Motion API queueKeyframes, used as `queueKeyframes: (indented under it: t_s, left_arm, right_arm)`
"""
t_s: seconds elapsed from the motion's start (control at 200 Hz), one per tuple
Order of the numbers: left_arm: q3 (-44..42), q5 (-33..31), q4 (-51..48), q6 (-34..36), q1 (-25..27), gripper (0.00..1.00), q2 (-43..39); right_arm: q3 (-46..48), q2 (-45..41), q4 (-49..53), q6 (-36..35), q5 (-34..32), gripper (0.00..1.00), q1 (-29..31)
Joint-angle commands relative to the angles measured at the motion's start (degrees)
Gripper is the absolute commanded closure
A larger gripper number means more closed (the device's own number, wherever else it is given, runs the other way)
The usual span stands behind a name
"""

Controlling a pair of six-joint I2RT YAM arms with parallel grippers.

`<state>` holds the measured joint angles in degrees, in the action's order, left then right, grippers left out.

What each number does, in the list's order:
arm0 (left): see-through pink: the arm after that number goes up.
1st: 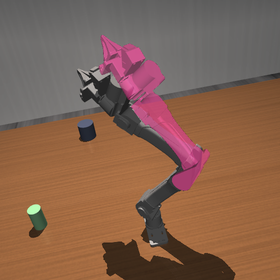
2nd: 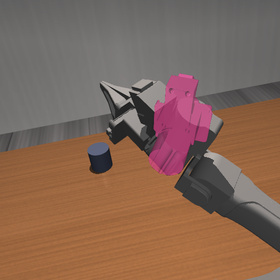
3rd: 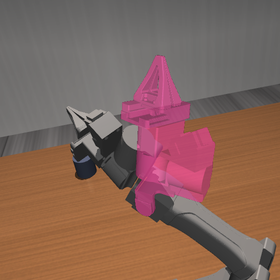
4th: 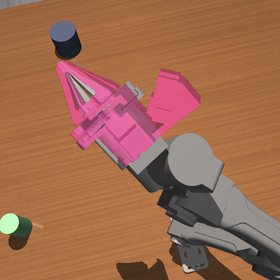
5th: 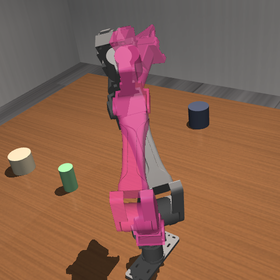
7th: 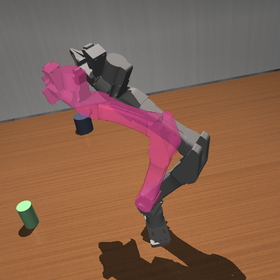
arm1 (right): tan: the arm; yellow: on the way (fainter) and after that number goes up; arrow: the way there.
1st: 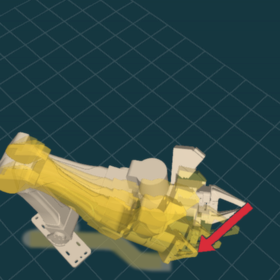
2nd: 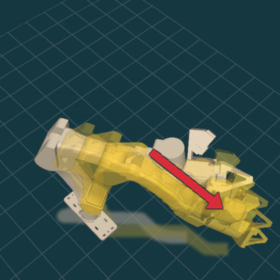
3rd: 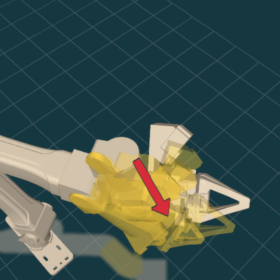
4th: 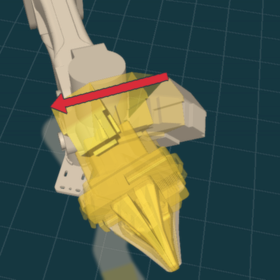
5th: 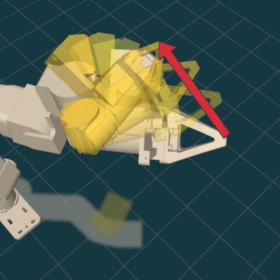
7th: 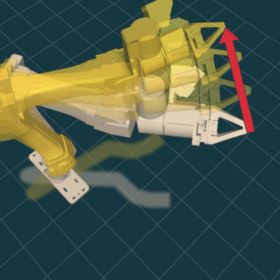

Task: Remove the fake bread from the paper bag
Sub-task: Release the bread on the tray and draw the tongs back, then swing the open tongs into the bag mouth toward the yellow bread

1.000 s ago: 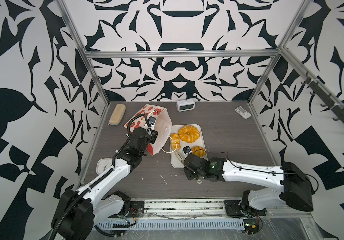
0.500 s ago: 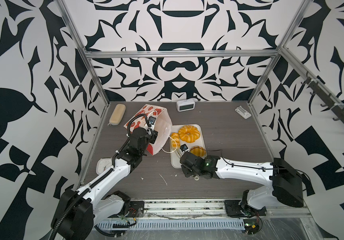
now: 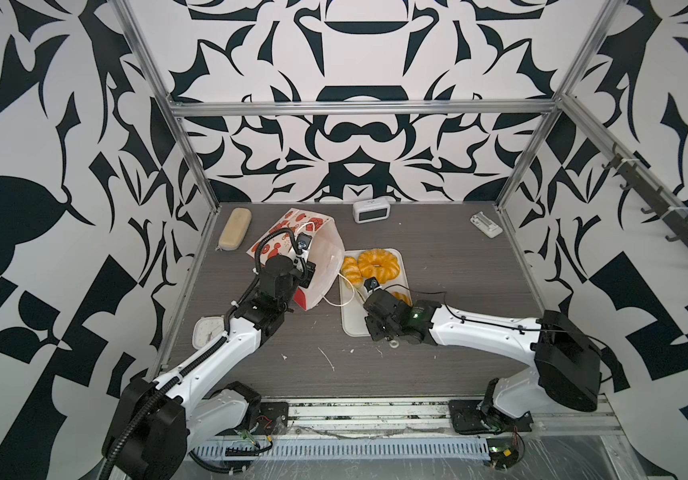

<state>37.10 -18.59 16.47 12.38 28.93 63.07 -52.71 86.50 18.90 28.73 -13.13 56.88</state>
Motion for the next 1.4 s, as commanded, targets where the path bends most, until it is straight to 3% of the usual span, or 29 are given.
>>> queueKeyframes:
  t_s: [0.0,0.165,0.345,0.43,0.63,0.815,0.92,1.125,1.395]
  left_arm:
    - [-0.02,0.3,1.58,-0.69,-0.26,0.97,-0.49]
    - [0.09,0.58,1.29,-0.71,-0.35,0.97,-0.43]
    - [0.23,0.96,1.0,-0.73,-0.36,0.97,-0.33]
    - [0.32,1.3,0.86,-0.69,-0.36,0.97,-0.08]
    - [0.91,4.01,0.09,-0.86,-0.36,0.96,0.87]
    - [0.98,7.78,-0.73,-1.04,-0.29,0.96,1.44]
    - [1.24,8.85,-1.25,-1.13,-0.29,0.96,1.57]
    - [2.2,9.39,-2.1,-1.13,-0.28,0.96,2.04]
    - [2.47,10.33,-2.29,-1.04,-0.28,0.95,2.14]
  right_arm:
    - [-3.58,0.17,-3.4,-2.06,0.44,0.75,-0.75]
    - [-3.97,-0.2,-3.08,-3.09,4.59,0.74,-1.08]
    - [-1.35,-6.5,-0.52,-2.2,6.62,0.72,-1.07]
    - [0.53,-10.99,1.12,-1.43,5.34,0.72,-1.05]
    - [1.38,-22.43,10.76,-1.94,-5.15,0.74,-0.96]
    - [-0.54,-28.14,9.29,-3.87,-2.36,0.75,-0.07]
    - [-2.81,-25.53,6.5,-5.87,1.44,0.75,2.04]
    - [-8.54,-12.71,-0.44,-9.19,8.54,0.74,4.2]
    - [-17.34,0.36,-3.76,-9.73,7.47,0.6,3.05]
